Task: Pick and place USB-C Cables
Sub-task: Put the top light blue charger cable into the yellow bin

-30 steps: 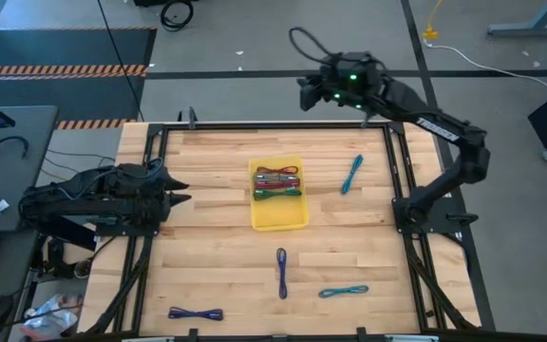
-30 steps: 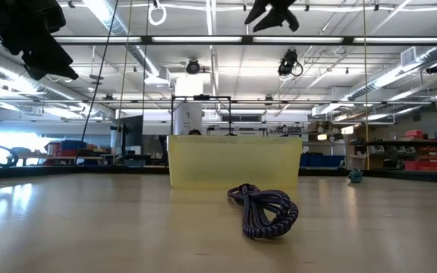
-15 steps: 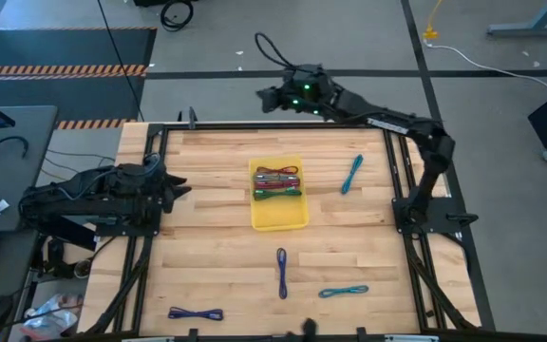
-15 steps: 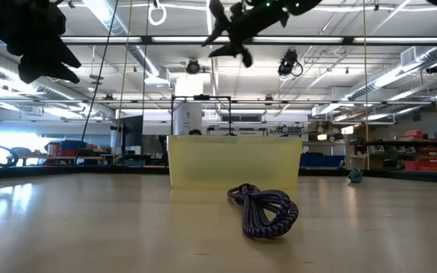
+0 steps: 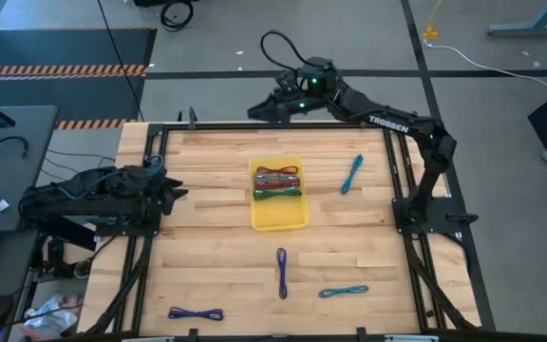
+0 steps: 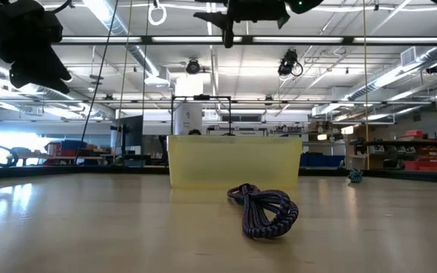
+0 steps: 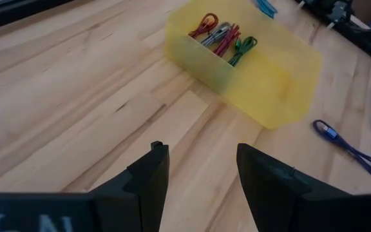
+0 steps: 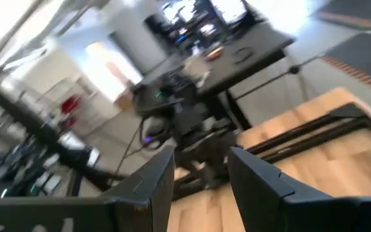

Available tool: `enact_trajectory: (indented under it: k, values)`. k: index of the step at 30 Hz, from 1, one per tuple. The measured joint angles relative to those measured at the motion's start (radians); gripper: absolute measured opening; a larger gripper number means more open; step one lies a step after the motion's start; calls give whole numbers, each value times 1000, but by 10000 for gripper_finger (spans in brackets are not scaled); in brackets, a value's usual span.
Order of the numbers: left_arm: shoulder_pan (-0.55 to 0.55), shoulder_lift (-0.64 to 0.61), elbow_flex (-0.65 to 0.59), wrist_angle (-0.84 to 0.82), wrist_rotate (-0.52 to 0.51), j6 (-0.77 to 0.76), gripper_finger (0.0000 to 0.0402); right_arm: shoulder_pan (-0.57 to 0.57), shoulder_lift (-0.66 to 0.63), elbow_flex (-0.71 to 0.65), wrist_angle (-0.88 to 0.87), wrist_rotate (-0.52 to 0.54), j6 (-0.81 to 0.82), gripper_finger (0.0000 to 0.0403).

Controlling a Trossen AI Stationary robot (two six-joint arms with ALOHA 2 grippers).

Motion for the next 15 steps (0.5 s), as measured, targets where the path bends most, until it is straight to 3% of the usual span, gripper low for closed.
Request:
enact_trajectory:
  k: [4, 9, 15]
  values:
    - [0, 0, 0, 1, -3, 2, 188, 4, -1, 0, -74, -56, 3, 149]
    - [0, 0, 0, 12, -3, 23, 188, -11, -21, -1, -394, -35, -10, 133]
    - [0, 0, 0, 45, -3, 25, 188, -31, -140, -1, -843, 224, -81, 120]
